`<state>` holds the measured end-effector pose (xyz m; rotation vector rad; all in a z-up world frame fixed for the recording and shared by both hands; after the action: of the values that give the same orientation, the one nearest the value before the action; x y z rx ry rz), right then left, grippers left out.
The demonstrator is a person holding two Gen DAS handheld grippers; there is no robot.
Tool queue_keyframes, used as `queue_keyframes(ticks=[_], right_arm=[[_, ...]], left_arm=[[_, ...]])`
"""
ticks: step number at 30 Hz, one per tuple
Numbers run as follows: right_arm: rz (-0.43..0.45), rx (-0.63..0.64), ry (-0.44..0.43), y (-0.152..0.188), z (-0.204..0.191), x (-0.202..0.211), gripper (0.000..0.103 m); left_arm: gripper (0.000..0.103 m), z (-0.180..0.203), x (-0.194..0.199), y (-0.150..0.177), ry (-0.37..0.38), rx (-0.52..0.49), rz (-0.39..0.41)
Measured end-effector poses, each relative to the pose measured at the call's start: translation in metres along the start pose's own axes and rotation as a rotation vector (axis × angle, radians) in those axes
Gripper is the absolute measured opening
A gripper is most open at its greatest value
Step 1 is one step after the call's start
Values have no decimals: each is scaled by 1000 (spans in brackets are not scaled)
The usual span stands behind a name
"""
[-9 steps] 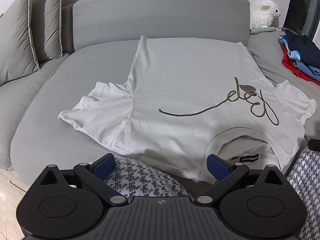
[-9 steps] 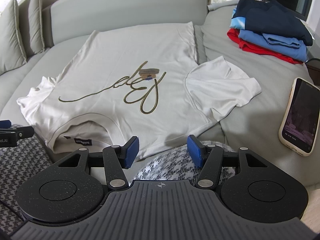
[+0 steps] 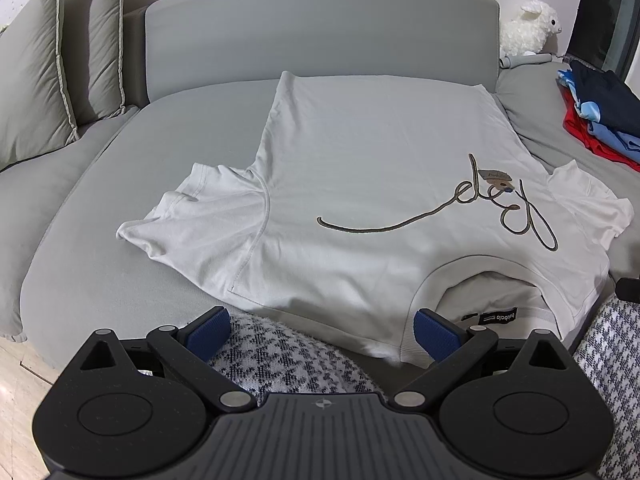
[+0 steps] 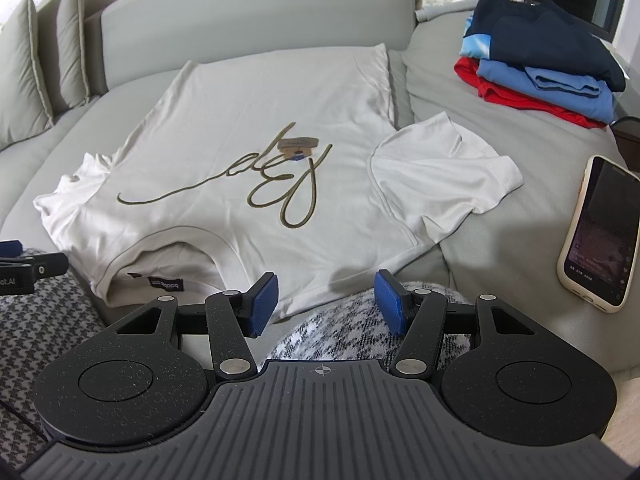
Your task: Fold clothes
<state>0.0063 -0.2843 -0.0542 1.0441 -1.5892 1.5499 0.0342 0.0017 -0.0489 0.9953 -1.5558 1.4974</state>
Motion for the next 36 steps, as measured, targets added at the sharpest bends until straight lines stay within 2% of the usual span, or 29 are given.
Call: queue_keyframes(ticks=[36], right_arm=[[2,0,-1,2,2,1,59]], left_arm=[[100,5,-2,-1,-2,-6,-3]])
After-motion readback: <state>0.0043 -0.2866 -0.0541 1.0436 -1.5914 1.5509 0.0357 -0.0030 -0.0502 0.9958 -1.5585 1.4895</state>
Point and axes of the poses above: each gripper's, at about its wrist camera, not at the fingertips, and x roughly against the way its jaws point, z to its right, y to its underside, the point moved 6 cm from there along -x, roughly the way its jaws point, and after that the axes turned 11 degrees about -z, right-handed, at the moved point
